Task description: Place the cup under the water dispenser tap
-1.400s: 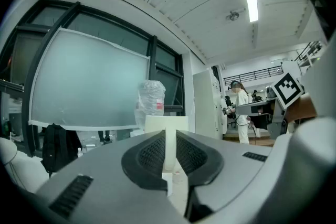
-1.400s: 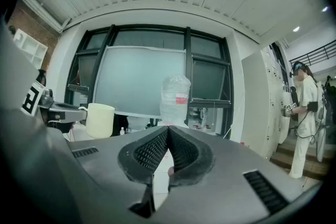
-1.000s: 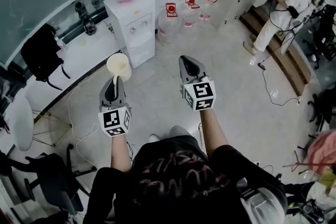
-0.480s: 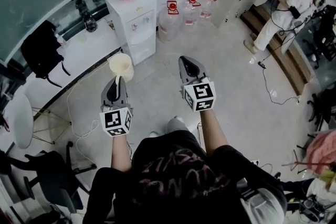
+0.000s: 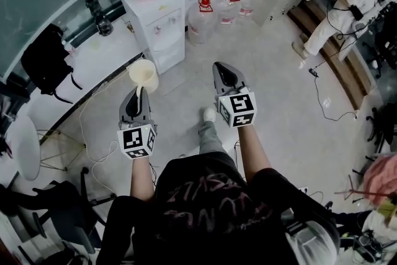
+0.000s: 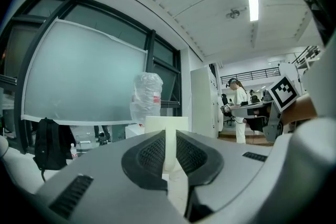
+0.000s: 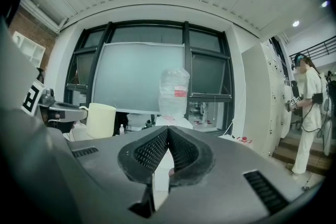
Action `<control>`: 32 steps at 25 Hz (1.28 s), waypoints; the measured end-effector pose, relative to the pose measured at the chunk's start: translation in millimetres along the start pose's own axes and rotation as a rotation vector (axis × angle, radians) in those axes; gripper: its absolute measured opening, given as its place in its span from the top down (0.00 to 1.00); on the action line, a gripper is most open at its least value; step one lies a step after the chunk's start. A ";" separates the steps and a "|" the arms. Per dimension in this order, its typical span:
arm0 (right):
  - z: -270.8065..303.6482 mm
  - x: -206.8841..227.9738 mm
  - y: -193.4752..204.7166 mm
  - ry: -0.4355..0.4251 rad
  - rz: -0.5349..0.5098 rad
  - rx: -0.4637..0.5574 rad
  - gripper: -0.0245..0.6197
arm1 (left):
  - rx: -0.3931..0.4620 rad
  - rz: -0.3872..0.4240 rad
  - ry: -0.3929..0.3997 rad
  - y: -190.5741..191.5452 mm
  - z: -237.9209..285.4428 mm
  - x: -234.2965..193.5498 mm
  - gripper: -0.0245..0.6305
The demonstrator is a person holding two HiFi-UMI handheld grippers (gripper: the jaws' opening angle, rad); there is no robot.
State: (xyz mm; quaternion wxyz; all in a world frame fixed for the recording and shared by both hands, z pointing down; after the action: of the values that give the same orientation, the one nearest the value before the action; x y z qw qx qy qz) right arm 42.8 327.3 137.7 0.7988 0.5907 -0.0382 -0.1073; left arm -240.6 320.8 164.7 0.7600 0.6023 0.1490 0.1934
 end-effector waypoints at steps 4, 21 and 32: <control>37.6 25.6 -1.9 -0.011 0.005 -0.008 0.94 | -0.016 -0.013 -0.011 0.2 40.4 -3.6 0.89; 240.8 160.7 4.7 -0.169 0.021 -0.119 0.94 | -0.161 -0.050 -0.094 4.7 242.9 5.2 0.89; 334.0 222.1 36.6 -0.283 0.011 -0.205 0.94 | -0.220 -0.087 -0.173 25.7 330.2 10.9 0.89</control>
State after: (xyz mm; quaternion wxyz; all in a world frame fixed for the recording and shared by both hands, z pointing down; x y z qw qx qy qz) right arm 201.0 -23.1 257.9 0.8419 0.4851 -0.1426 -0.1885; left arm -82.2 47.8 265.7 0.8391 0.5227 0.0869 0.1230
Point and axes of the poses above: the fingertips, and each gripper's own axes: z forward along the fingers, x to its right, y out of its underside, the point moved 7 cm from there along -z, backward along the fingers, and after that the axes turned 8 degrees about -x, right-handed, at the moved point
